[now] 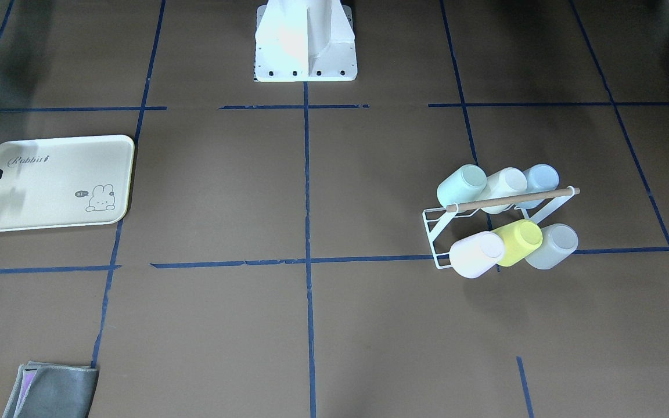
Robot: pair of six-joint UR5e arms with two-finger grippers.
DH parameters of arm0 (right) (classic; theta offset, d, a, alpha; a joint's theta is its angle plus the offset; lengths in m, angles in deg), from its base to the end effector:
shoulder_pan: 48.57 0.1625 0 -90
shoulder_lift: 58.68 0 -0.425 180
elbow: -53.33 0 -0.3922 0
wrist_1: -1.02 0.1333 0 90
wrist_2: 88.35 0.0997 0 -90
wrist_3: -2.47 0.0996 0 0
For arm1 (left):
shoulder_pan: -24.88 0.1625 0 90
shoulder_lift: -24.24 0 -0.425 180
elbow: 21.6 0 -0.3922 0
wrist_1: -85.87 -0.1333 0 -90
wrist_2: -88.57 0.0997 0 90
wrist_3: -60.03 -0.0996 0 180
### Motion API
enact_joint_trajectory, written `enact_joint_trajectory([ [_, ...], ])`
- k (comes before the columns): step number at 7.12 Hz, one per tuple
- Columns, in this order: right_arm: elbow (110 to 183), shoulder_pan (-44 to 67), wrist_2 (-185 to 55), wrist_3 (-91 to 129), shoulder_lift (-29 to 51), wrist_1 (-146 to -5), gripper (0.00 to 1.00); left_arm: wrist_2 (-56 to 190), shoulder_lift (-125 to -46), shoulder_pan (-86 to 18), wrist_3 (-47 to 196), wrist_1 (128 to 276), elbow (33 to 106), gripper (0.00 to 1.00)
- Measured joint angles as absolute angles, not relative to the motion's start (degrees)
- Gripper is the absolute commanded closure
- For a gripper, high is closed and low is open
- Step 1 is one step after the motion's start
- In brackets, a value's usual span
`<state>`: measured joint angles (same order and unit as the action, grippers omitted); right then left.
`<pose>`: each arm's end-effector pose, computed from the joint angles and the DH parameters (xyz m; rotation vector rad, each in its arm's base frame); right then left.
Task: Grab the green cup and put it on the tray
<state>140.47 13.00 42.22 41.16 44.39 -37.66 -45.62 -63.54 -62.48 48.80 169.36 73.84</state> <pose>-0.1331 -0.3898 0.6881 0.1138 -0.8959 -0.0519 -0.0421 -0.4730 0.6422 0.0034 0.7744 0.2077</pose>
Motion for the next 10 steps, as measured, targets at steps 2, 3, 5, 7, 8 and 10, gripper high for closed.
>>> enact_joint_trajectory([
  [2, 139.0, 12.8, 42.3, 41.0, 44.4, -36.9, 0.43, -45.6, -63.7, -62.5, 48.8, 169.4, 73.8, 0.00],
  [3, 138.6, 12.8, 42.4, 40.9, 44.4, -36.8, 0.43, -45.6, -63.7, -62.5, 48.8, 169.4, 73.8, 0.00],
  [5, 138.4, 12.5, 42.5, 40.9, 44.3, -36.9, 0.64, -45.6, -63.8, -62.5, 48.9, 169.4, 73.8, 0.00],
  [7, 138.4, 12.1, 42.6, 40.8, 44.2, -36.9, 0.73, -45.6, -63.8, -62.5, 48.9, 169.4, 73.9, 0.00],
  [8, 138.4, 11.8, 42.6, 40.8, 44.1, -36.9, 0.82, -45.6, -63.8, -62.6, 48.9, 169.4, 73.9, 0.00],
  [10, 138.6, 11.6, 42.6, 40.8, 44.1, -36.9, 1.00, -45.5, -63.8, -62.5, 48.9, 169.3, 73.8, 0.00],
])
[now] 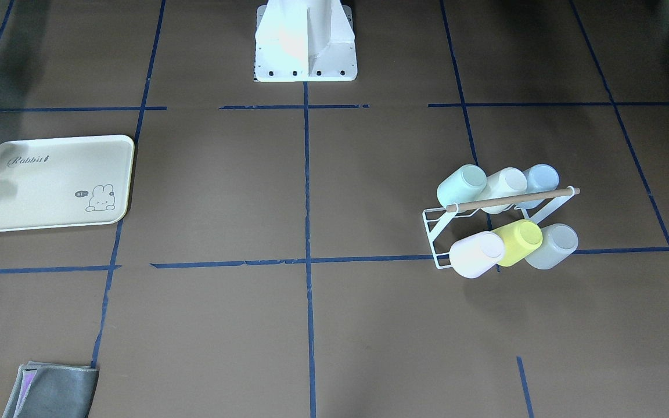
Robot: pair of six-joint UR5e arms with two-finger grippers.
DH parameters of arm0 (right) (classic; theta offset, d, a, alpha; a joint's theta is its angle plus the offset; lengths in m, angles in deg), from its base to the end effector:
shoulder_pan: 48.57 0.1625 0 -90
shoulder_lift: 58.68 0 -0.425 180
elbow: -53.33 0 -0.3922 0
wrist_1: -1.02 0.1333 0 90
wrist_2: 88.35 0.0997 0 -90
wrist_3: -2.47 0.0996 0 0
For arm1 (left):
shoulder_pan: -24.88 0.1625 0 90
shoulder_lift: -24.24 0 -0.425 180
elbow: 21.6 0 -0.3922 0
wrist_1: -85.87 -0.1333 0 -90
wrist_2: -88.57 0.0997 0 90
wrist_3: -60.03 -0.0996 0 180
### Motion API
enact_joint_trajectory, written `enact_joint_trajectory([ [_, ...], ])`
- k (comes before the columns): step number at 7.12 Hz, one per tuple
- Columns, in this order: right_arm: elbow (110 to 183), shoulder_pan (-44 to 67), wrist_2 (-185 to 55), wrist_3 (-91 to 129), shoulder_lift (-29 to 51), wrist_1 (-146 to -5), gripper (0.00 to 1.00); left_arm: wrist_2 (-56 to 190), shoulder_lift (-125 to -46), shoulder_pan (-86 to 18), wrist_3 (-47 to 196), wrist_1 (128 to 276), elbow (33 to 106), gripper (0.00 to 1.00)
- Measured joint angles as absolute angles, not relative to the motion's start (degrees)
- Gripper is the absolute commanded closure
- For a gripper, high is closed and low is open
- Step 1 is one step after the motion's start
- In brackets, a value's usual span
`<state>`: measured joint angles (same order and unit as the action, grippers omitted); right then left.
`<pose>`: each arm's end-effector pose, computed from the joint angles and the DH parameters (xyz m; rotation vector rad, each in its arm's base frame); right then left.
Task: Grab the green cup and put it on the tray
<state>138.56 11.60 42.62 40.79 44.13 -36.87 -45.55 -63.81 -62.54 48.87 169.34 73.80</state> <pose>-0.1422 -0.3847 0.7008 0.0891 -0.8953 -0.0773 -0.0426 -0.4751 0.6404 0.0067 0.7730 0.2071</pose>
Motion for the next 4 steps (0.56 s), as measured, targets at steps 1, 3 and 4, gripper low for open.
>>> enact_joint_trajectory([
  [1, 138.8, 11.6, 42.7, 40.8, 44.1, -36.9, 1.00, -45.6, -63.8, -62.5, 48.9, 169.3, 73.8, 0.00],
  [3, 140.2, 11.7, 44.4, 41.2, 44.2, -37.0, 1.00, -45.6, -63.7, -62.6, 48.9, 169.3, 73.8, 0.00],
  [4, 141.2, 11.8, 45.6, 41.2, 44.6, -36.9, 1.00, -45.6, -63.7, -62.6, 48.9, 169.3, 73.8, 0.00],
])
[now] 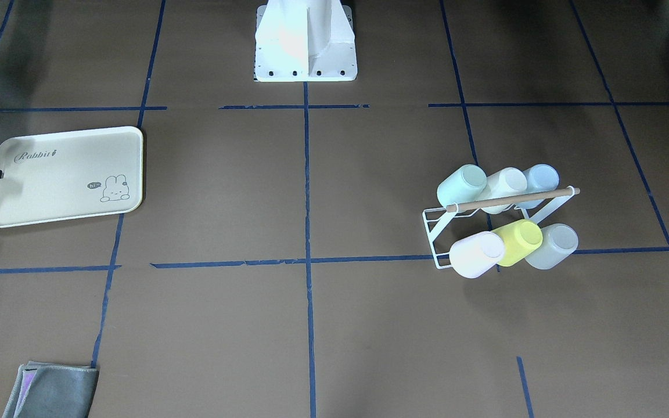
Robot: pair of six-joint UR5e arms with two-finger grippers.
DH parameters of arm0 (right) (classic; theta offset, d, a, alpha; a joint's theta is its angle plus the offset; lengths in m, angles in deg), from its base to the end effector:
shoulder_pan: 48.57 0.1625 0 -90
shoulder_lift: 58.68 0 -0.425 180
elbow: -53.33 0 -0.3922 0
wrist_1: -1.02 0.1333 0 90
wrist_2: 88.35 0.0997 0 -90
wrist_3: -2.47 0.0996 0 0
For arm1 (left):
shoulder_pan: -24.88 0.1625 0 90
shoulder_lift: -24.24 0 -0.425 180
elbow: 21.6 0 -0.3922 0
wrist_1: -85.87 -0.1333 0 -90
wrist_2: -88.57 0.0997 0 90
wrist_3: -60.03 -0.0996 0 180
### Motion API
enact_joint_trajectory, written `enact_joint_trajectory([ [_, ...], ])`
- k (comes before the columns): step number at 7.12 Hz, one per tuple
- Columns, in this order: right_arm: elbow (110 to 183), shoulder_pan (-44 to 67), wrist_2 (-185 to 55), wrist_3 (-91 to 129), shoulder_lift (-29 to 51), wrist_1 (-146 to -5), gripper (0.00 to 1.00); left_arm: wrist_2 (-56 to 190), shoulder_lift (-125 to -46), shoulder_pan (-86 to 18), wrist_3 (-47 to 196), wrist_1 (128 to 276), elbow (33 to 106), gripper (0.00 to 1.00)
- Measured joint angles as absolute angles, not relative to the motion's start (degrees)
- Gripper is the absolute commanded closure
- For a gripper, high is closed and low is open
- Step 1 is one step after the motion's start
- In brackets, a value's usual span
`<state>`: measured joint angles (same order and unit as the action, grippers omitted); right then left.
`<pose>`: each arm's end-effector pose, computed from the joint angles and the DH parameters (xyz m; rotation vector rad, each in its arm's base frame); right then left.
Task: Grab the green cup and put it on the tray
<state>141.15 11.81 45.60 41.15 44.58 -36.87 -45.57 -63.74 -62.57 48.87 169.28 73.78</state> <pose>-0.1436 -0.3824 0.6786 0.0874 -0.9516 -0.0994 -0.0429 -0.4744 0.6412 0.0044 0.7735 0.2055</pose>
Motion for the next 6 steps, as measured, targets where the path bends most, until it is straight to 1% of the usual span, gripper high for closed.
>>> enact_joint_trajectory([
  [3, 144.6, 12.0, 48.2, 43.8, 45.6, -35.0, 1.00, -45.6, -63.8, -62.6, 48.9, 169.3, 73.9, 0.00],
  [5, 147.8, 11.9, 48.9, 52.7, 43.3, -35.5, 1.00, -45.6, -63.8, -62.6, 48.9, 169.3, 74.0, 0.00],
  [6, 148.7, 11.6, 49.0, 57.2, 40.8, -35.8, 1.00, -45.6, -63.8, -62.6, 48.9, 169.3, 74.1, 0.00],
])
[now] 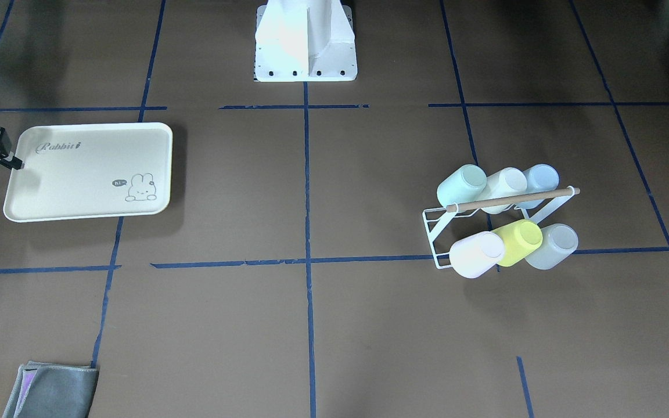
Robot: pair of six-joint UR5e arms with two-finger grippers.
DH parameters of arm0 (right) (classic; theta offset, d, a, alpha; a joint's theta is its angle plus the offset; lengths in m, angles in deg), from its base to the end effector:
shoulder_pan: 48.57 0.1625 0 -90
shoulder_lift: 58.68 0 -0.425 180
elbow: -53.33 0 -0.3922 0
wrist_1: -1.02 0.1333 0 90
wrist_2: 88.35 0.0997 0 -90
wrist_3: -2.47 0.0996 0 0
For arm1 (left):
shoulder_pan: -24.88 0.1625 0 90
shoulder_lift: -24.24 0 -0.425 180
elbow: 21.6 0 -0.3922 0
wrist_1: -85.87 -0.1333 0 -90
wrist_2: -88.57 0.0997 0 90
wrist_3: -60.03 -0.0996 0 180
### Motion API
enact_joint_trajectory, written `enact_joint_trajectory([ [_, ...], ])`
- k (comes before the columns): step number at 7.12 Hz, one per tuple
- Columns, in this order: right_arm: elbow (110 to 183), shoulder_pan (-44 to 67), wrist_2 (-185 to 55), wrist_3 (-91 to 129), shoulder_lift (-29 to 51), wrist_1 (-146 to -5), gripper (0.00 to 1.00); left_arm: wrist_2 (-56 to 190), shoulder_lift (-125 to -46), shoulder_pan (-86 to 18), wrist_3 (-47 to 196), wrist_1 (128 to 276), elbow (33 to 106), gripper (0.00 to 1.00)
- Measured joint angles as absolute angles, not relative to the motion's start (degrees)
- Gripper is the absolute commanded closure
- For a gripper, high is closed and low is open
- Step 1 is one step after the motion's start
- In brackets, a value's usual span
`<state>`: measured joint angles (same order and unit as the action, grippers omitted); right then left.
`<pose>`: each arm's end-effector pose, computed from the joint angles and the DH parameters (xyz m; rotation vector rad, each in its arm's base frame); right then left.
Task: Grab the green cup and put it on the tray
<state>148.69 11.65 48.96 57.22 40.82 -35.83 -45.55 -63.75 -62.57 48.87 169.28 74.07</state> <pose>-0.1651 -0.4095 0.5790 0.0750 -1.1074 0.0373 -0.0429 -0.4748 0.6387 0.0094 0.7728 0.2076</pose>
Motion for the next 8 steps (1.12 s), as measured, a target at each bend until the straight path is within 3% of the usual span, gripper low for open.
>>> enact_joint_trajectory([
  [4, 150.5, 4.1, 46.7, 71.8, 27.5, -40.1, 1.00, -45.6, -63.7, -62.6, 48.9, 169.3, 74.3, 0.00],
  [8, 158.3, -11.1, 29.8, 76.4, 15.7, -61.7, 1.00, -45.6, -63.6, -62.6, 48.9, 169.3, 74.2, 0.00],
])
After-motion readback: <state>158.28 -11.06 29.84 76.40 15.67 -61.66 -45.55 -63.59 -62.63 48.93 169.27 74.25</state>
